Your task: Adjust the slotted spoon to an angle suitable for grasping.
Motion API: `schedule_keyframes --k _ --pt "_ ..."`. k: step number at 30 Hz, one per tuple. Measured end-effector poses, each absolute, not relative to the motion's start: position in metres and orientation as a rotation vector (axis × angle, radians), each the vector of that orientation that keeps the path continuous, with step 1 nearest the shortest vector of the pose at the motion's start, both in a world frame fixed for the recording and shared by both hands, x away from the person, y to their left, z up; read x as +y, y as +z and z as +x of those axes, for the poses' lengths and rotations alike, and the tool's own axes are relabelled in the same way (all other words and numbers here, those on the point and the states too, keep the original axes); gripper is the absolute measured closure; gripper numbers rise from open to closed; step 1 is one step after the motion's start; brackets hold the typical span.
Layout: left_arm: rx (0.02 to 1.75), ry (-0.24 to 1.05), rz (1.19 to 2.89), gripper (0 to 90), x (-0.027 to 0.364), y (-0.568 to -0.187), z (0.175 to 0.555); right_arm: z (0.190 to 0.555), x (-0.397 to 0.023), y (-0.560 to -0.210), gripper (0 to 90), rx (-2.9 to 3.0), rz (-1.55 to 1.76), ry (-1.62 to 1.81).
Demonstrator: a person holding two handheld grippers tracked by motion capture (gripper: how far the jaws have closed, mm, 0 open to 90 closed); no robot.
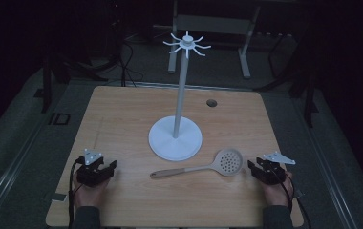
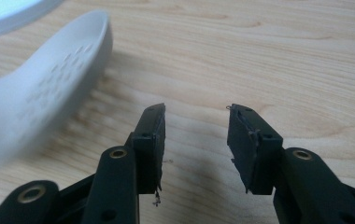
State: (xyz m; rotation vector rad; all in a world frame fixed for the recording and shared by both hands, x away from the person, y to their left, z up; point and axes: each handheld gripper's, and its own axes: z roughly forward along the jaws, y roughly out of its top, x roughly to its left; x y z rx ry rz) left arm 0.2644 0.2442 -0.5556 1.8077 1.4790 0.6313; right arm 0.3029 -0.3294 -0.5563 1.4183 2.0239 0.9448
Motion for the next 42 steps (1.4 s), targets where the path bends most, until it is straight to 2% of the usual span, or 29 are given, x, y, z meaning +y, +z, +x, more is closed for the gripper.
schedule_keyframes --k 8,14,24,28,34,42 --pt "1.460 0.603 1.724 48.6 0.256 -0.552 0.260 0.299 -0.326 -0.544 56.0 2.008 1.382 0.997" --pt "1.437 0.586 1.763 54.3 0.253 -0.553 0.261 0.300 -0.318 -0.535 60.1 2.033 1.329 1.035" --pt "1.420 0.635 1.803 54.3 0.248 -0.553 0.259 0.301 -0.299 -0.515 63.6 2.072 1.187 1.034" --pt "1.424 0.650 1.793 53.1 0.249 -0.553 0.259 0.305 -0.292 -0.508 69.1 2.093 1.143 1.032" --pt "1.422 0.651 1.800 52.3 0.248 -0.553 0.259 0.311 -0.281 -0.499 89.4 2.126 1.090 1.012" --pt "1.421 0.651 1.801 52.3 0.248 -0.553 0.259 0.319 -0.266 -0.496 89.9 2.178 1.038 0.969"
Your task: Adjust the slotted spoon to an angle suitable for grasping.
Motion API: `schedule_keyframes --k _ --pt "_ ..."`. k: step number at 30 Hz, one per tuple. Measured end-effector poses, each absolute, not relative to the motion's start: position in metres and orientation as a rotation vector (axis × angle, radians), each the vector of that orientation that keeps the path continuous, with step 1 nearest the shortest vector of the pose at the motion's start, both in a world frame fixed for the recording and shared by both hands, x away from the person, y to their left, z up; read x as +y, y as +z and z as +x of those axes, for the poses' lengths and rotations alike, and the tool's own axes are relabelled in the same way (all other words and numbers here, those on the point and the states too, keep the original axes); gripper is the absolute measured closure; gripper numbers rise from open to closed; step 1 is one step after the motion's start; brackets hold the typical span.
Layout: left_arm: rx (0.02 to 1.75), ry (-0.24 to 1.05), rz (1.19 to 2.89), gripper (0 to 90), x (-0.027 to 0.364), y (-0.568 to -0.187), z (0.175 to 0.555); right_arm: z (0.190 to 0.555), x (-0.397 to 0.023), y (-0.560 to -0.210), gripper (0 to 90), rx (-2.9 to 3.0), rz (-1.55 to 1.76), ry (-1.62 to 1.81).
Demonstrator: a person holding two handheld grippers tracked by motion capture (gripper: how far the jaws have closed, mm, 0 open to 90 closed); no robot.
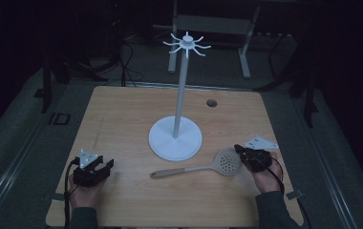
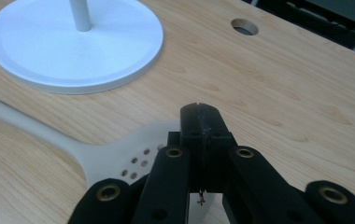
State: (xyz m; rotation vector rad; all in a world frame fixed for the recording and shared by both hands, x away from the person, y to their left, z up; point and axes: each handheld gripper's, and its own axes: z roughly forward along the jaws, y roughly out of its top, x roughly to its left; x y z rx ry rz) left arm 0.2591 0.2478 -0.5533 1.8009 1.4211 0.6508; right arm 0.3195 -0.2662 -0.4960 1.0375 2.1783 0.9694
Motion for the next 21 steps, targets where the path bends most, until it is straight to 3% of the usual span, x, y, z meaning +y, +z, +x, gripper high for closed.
schedule_keyframes --k 21 --pt "1.432 0.652 1.797 51.0 0.247 -0.554 0.260 0.327 -0.253 -0.526 89.5 2.320 1.038 0.836"
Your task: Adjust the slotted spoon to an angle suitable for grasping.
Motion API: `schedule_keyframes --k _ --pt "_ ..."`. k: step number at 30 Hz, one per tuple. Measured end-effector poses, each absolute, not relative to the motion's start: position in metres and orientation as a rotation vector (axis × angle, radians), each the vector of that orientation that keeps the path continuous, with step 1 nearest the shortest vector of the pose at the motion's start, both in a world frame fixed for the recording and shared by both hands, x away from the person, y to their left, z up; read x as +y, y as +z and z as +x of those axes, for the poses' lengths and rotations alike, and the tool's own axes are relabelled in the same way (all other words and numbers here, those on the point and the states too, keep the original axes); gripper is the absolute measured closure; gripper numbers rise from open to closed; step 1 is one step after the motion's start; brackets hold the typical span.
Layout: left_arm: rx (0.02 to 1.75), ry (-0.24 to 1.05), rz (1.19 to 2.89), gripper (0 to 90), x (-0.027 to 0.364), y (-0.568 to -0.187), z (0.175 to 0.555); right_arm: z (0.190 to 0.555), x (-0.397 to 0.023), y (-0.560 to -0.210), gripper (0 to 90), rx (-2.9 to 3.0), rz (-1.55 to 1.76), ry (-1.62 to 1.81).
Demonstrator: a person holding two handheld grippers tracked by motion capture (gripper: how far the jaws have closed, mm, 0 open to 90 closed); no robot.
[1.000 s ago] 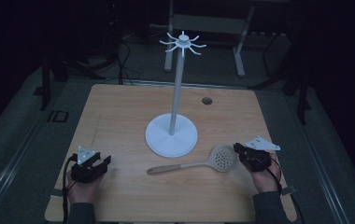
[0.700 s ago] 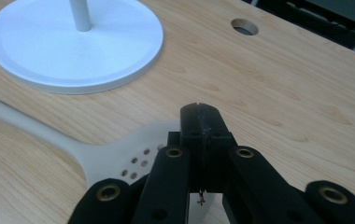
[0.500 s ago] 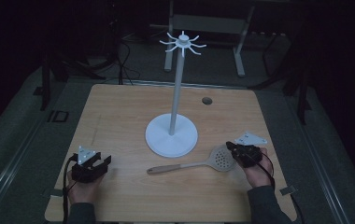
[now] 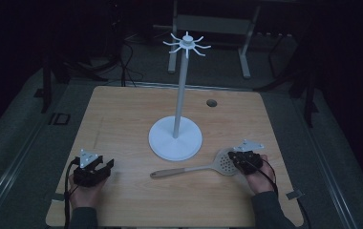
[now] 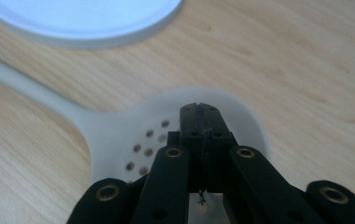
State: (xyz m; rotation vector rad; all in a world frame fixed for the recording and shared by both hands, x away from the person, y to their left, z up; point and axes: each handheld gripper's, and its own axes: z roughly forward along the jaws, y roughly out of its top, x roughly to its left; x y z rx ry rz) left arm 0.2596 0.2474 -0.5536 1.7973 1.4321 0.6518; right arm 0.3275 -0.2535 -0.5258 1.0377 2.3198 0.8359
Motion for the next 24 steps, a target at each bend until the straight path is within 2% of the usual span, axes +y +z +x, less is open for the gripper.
schedule_keyframes --k 24 --pt "1.451 0.656 1.791 50.1 0.2485 -0.5535 0.2598 0.3212 -0.2635 -0.5364 89.6 2.350 1.065 0.850"
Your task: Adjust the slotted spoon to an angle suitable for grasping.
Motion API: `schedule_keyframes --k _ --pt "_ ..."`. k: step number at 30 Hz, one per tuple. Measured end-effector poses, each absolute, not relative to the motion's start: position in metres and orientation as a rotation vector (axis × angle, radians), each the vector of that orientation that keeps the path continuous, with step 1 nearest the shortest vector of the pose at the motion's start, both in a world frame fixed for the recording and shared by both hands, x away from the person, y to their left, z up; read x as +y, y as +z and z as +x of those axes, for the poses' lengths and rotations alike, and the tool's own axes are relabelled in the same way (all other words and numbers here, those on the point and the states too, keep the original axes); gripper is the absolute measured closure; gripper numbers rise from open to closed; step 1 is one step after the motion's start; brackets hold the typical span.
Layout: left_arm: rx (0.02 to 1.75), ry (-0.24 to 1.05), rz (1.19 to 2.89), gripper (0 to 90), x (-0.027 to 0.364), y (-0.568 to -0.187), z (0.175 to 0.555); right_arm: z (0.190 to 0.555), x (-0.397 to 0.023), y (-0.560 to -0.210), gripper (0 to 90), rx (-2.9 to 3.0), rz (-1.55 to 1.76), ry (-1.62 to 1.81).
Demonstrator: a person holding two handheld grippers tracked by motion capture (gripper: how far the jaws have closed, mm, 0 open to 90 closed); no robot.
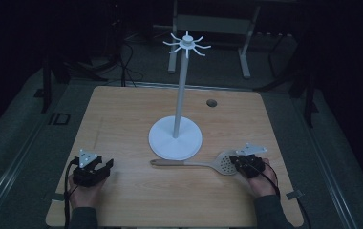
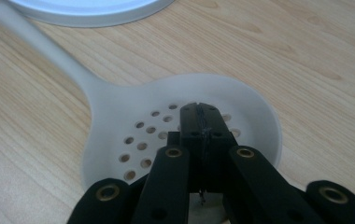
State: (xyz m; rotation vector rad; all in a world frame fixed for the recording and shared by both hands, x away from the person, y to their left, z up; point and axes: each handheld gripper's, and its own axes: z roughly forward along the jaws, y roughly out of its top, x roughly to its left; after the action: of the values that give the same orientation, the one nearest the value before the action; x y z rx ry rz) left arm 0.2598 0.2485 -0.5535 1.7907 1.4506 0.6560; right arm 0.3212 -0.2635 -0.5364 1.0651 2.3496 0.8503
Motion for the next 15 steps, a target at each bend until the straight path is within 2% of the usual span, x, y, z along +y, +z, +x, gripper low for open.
schedule_keyframes --k 15 --pt "1.455 0.654 1.794 50.0 0.248 -0.554 0.260 0.310 -0.267 -0.538 89.6 2.363 1.064 0.858"
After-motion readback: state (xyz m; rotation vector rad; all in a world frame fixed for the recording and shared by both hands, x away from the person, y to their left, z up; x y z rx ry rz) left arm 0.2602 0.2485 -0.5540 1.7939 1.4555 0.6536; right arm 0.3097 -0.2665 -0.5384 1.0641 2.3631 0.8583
